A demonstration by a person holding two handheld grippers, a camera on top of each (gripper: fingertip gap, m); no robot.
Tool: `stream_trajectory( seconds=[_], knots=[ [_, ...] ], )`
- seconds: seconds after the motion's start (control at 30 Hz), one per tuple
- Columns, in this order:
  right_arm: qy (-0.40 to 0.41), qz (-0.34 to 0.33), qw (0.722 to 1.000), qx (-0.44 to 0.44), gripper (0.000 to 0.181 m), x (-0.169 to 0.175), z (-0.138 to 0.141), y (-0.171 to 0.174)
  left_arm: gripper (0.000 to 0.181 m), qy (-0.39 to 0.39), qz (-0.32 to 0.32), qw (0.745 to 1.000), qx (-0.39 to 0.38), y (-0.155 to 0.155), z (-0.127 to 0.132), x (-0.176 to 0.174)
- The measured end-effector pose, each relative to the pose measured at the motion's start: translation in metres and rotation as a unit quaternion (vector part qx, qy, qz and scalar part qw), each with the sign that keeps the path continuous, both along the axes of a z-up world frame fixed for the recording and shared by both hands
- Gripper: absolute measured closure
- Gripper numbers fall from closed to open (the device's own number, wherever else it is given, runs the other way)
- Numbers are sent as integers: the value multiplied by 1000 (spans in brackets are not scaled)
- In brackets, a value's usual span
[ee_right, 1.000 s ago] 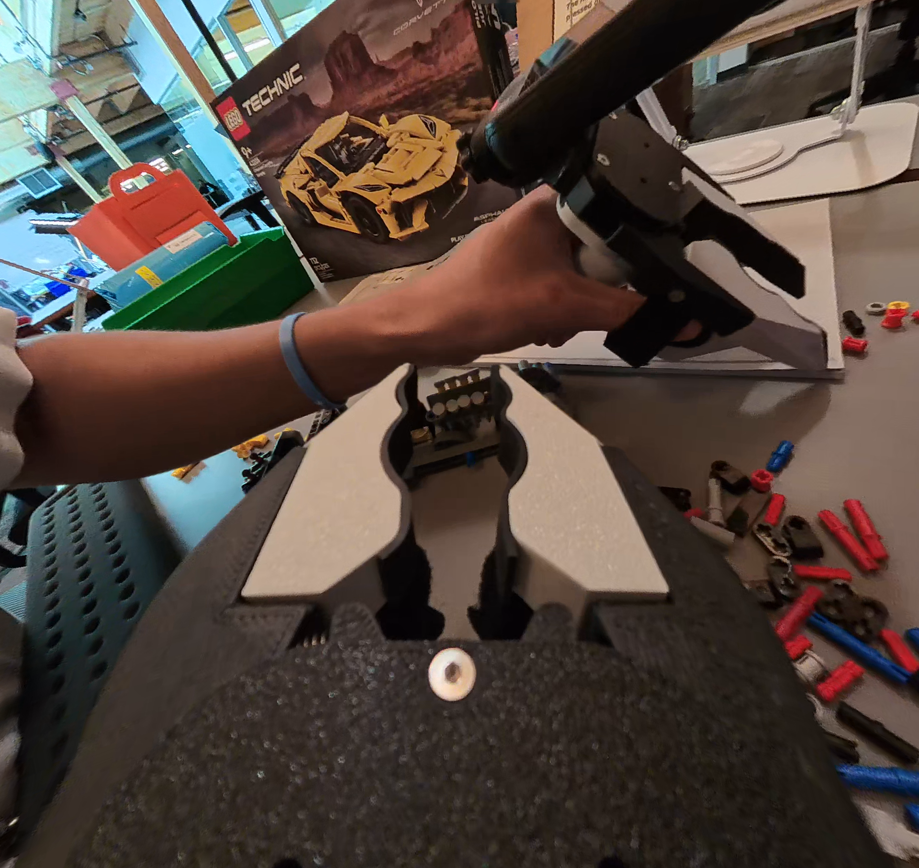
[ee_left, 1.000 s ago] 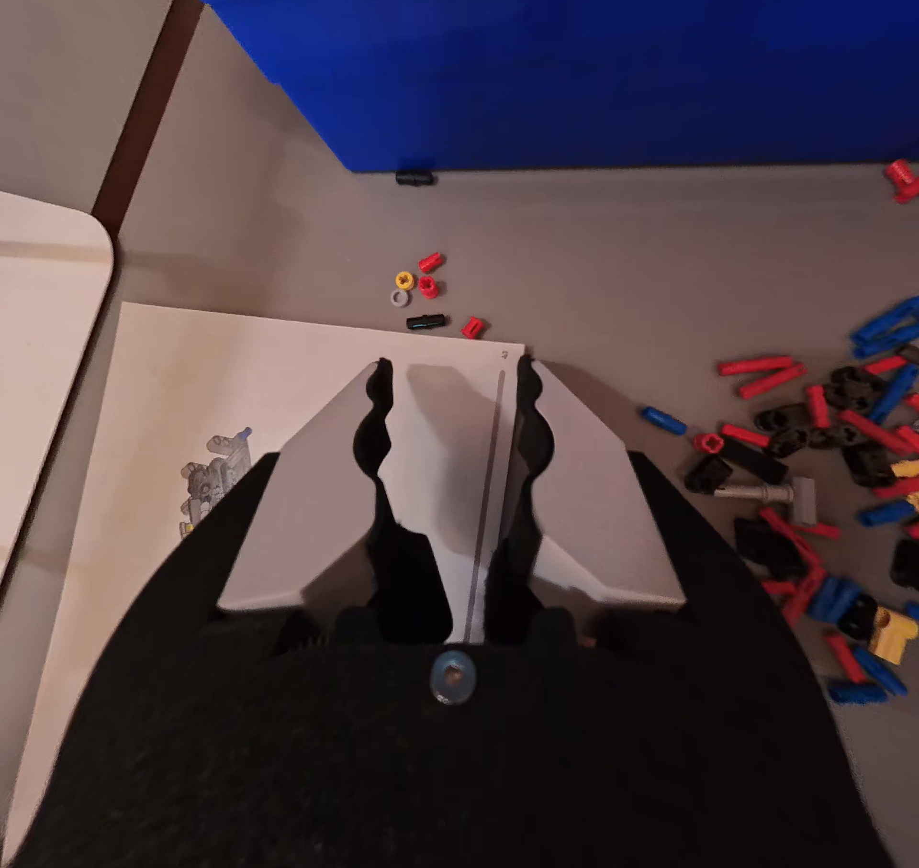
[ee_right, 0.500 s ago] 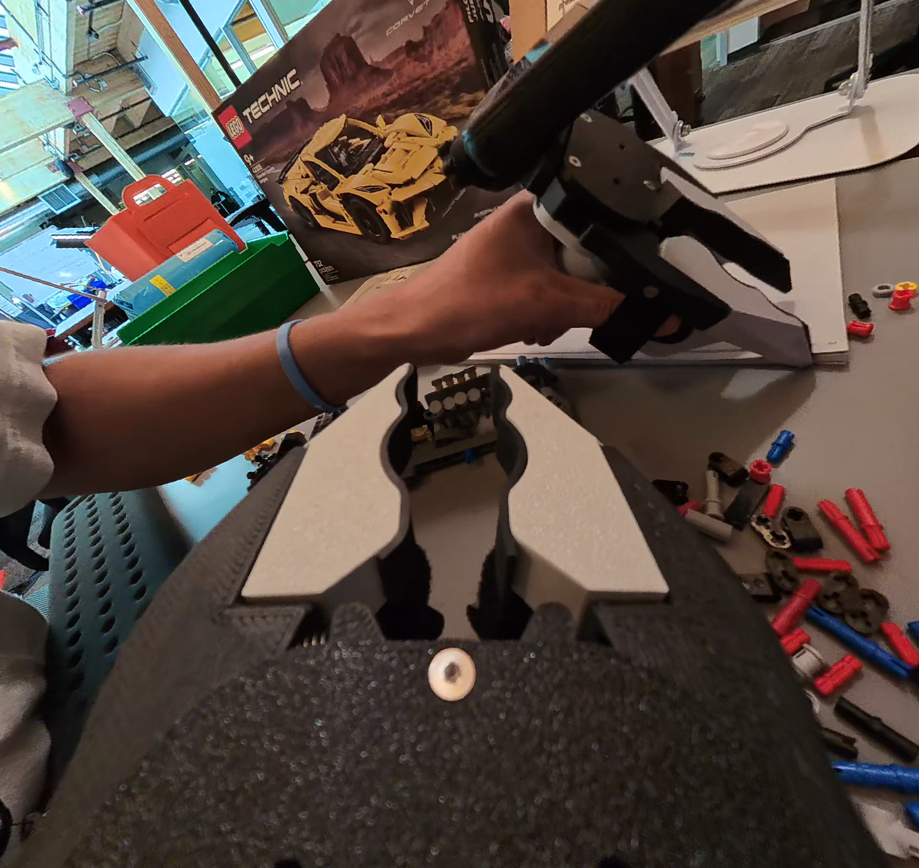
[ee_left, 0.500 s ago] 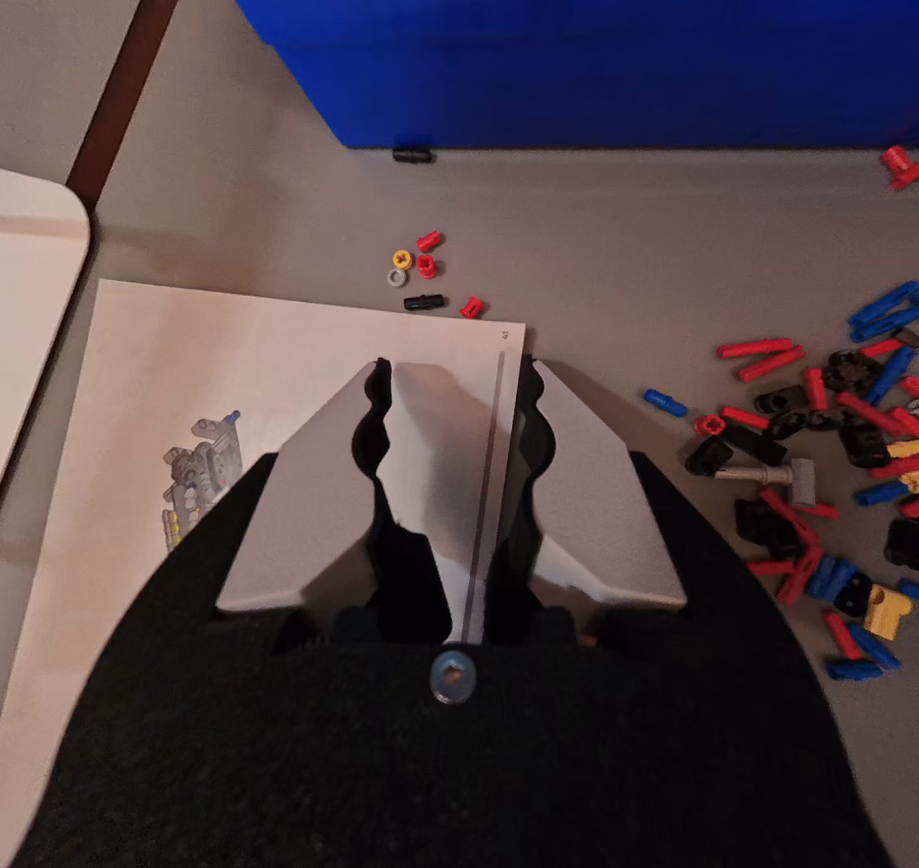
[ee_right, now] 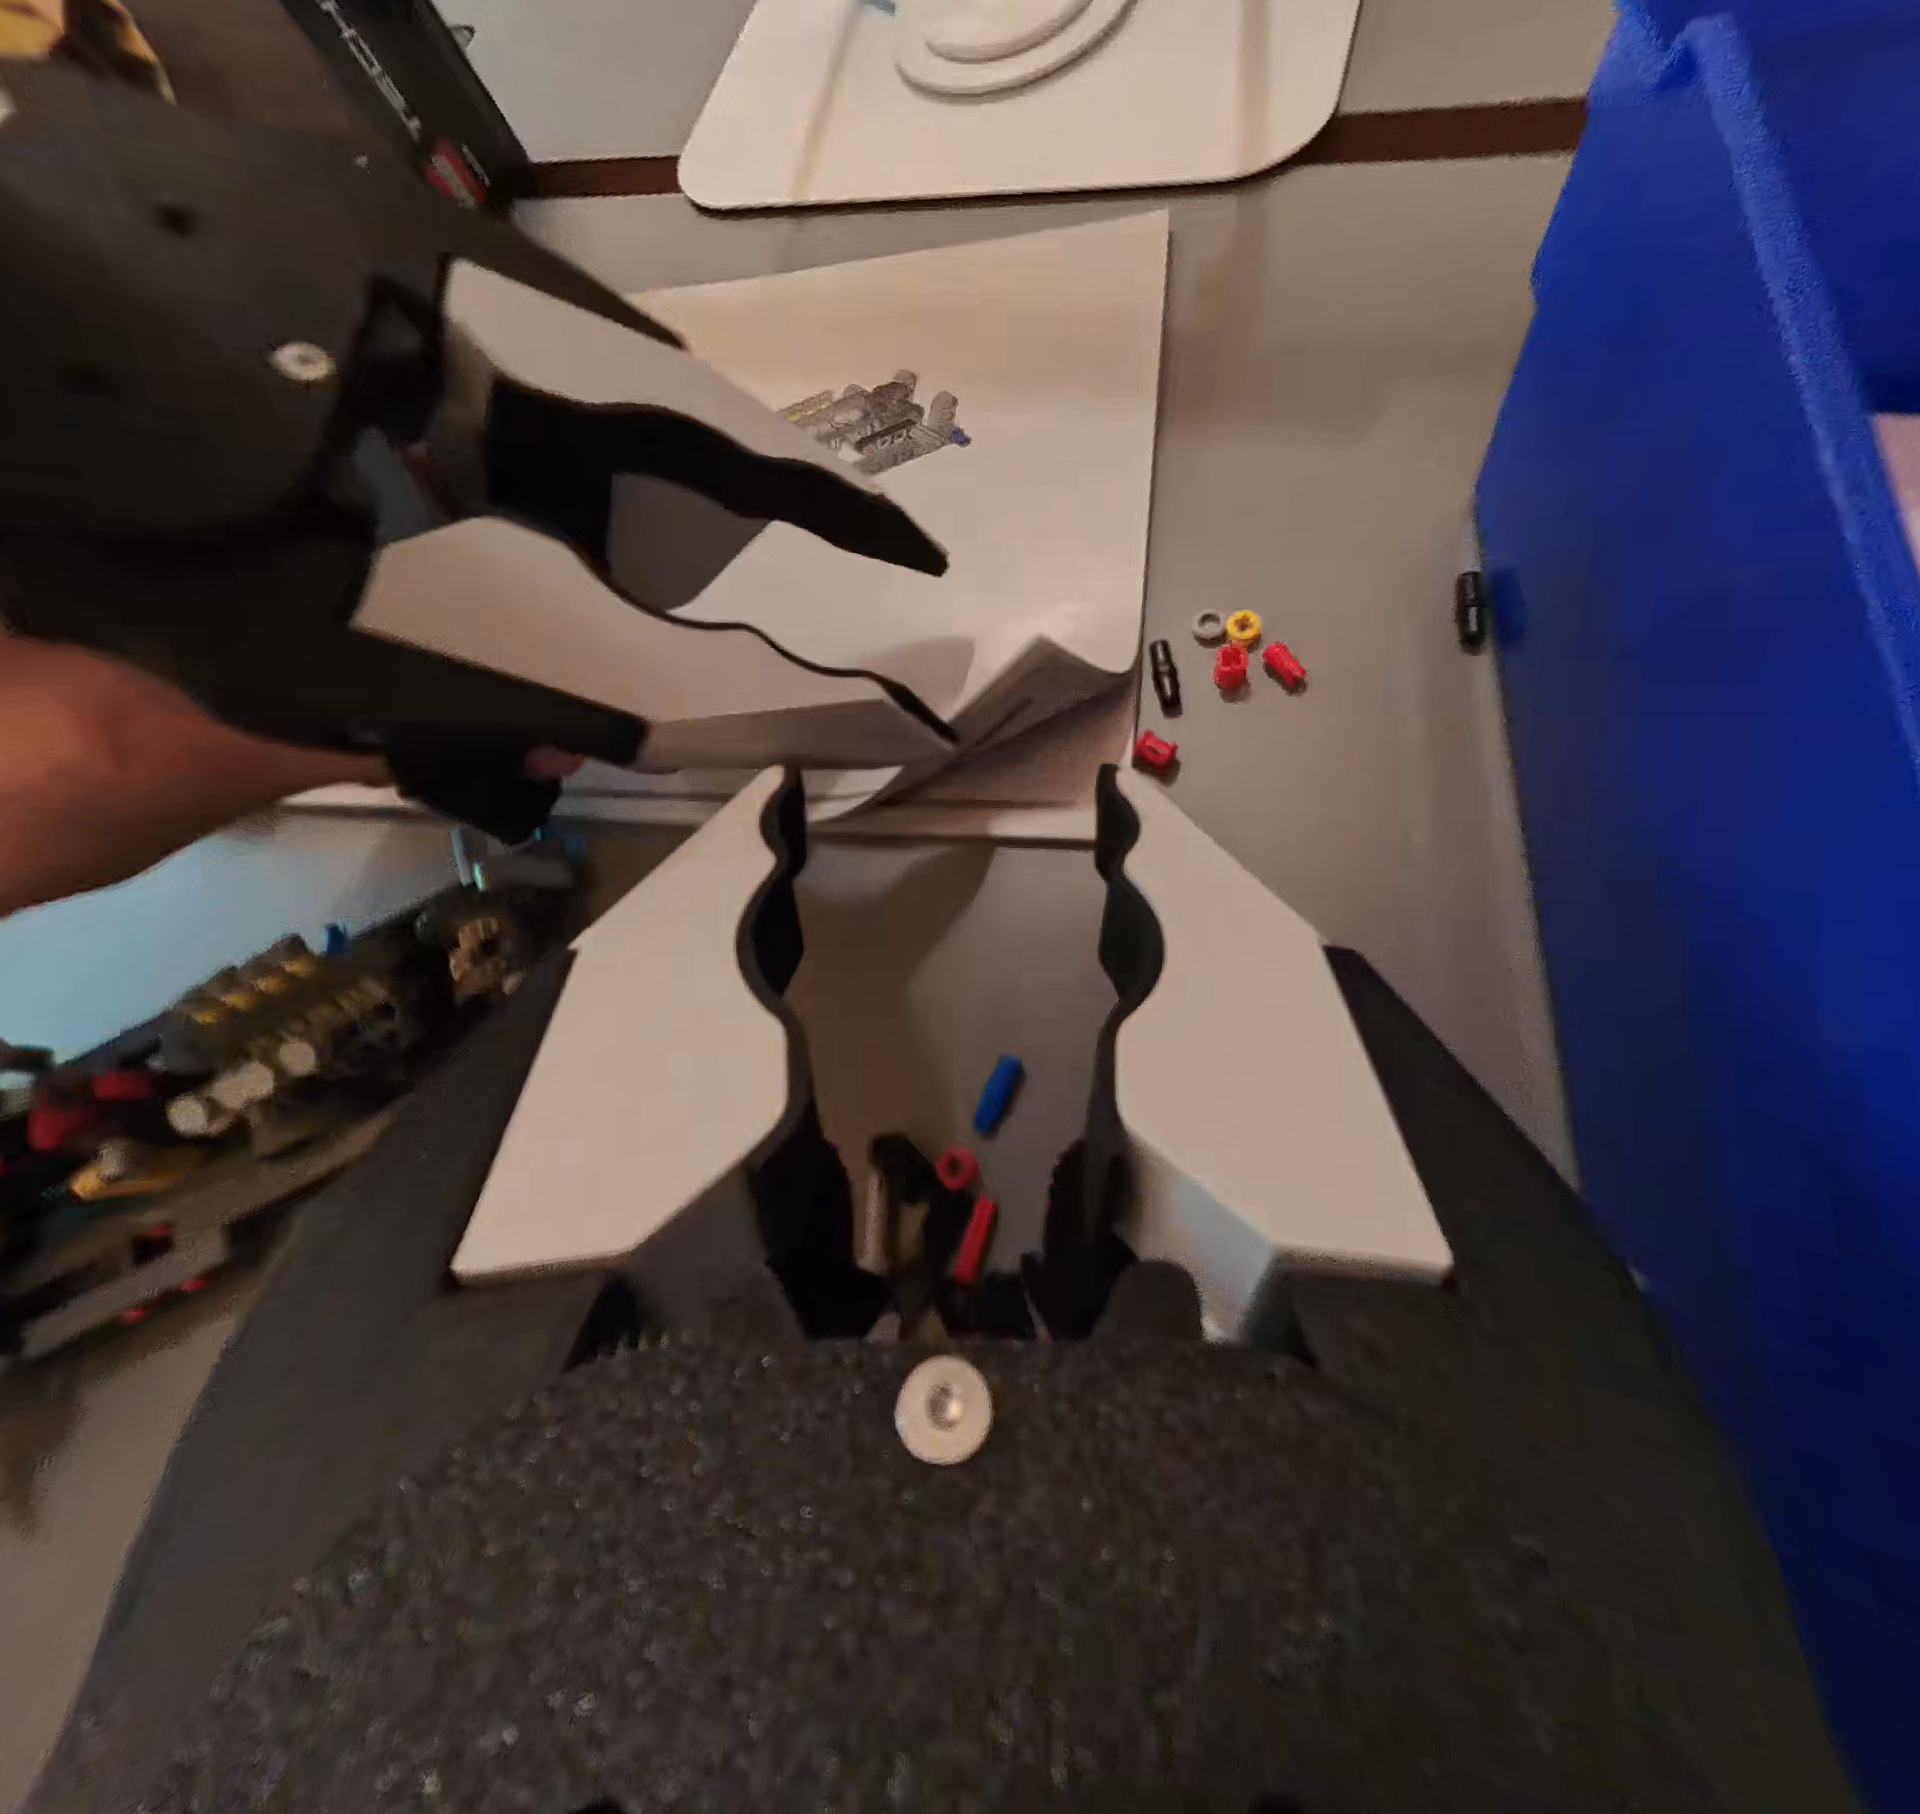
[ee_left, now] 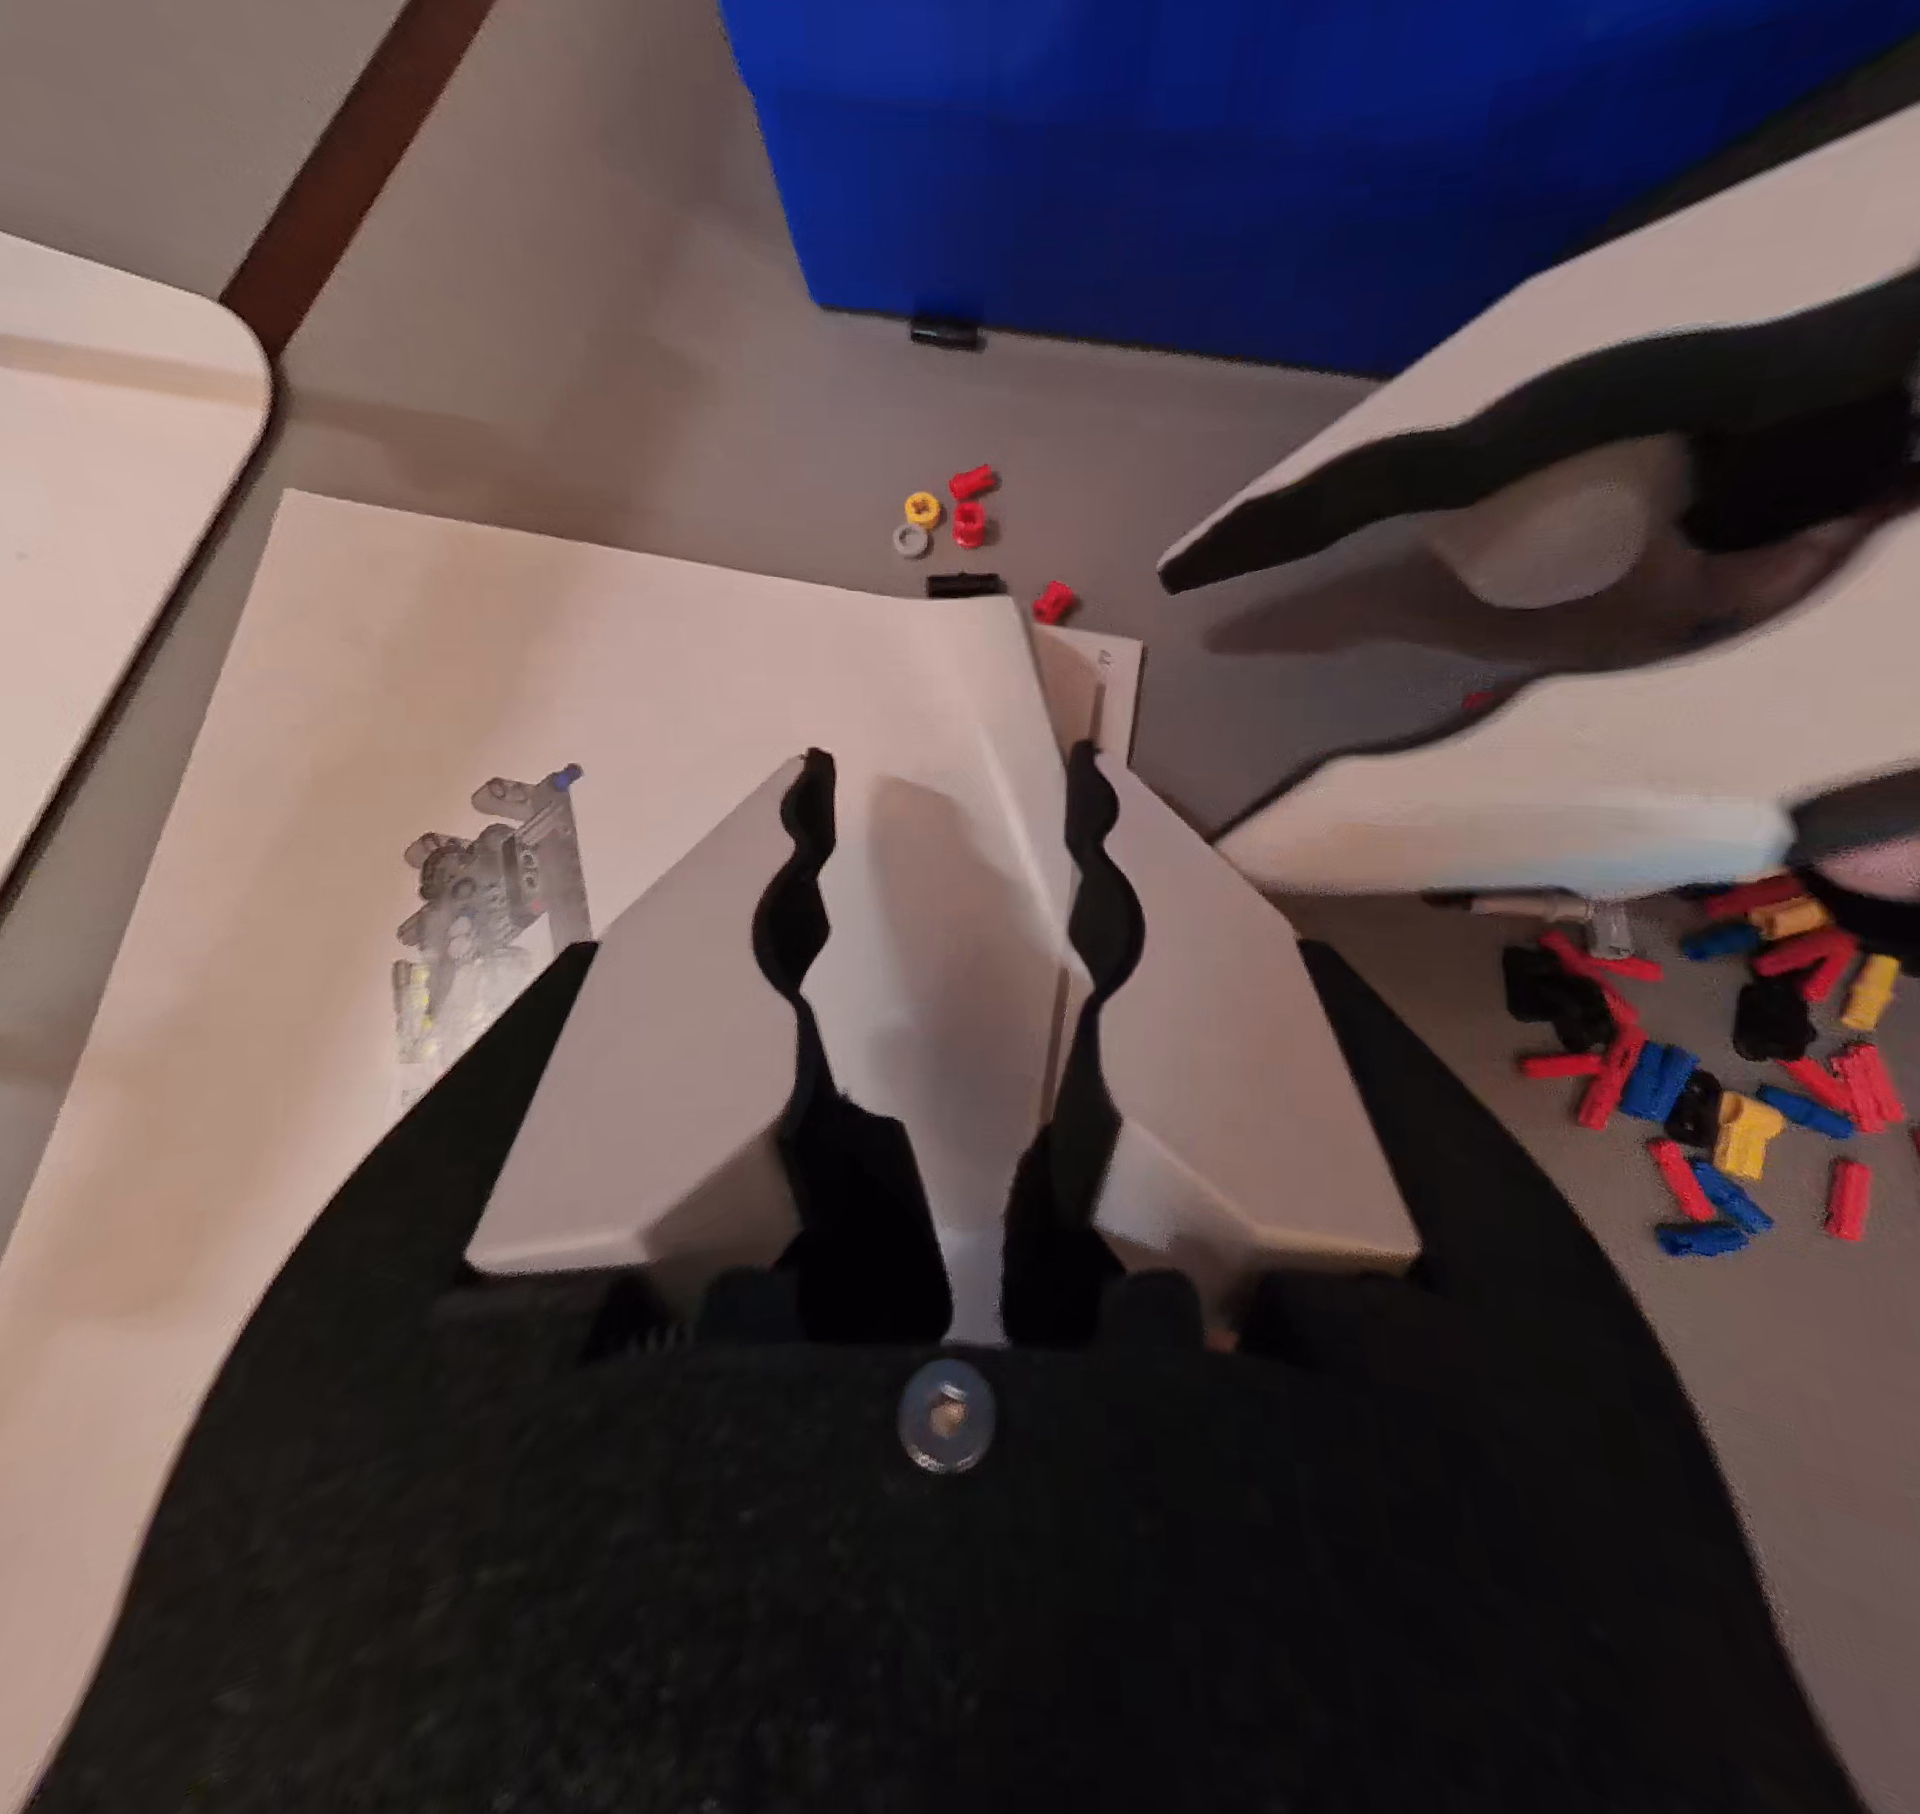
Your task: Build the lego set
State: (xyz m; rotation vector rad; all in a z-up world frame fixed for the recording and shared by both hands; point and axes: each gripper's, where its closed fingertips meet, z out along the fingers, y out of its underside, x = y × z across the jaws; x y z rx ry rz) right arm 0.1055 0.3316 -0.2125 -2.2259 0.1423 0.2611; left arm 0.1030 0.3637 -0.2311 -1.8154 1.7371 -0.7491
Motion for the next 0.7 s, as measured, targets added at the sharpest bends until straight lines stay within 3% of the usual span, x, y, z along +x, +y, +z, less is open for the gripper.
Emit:
stream_trajectory(
  seconds=[0.2,0.3,0.4,0.47,0.53,0.63,0.7],
  knots=[
    [127,30,991,-24,133,-15,-7,19,135,-21,15,999,-30,17,7,-11],
    [100,48,993,-48,132,-24,-16,23,133,-29,19,998,-55,19,9,-16],
    [48,59,994,-76,126,-36,-27,29,133,-47,30,994,-98,20,16,-22],
    [0,53,996,-74,156,-38,-26,34,134,-62,39,988,-134,20,25,-29],
    [-55,48,996,-55,168,-40,-17,38,126,-88,50,976,-192,21,38,-37],
    [-199,90,976,-6,174,-61,7,43,102,-149,54,929,-333,19,72,-51],
    [-325,126,937,17,179,-80,18,44,88,-177,58,893,-409,21,91,-64]
  ],
)
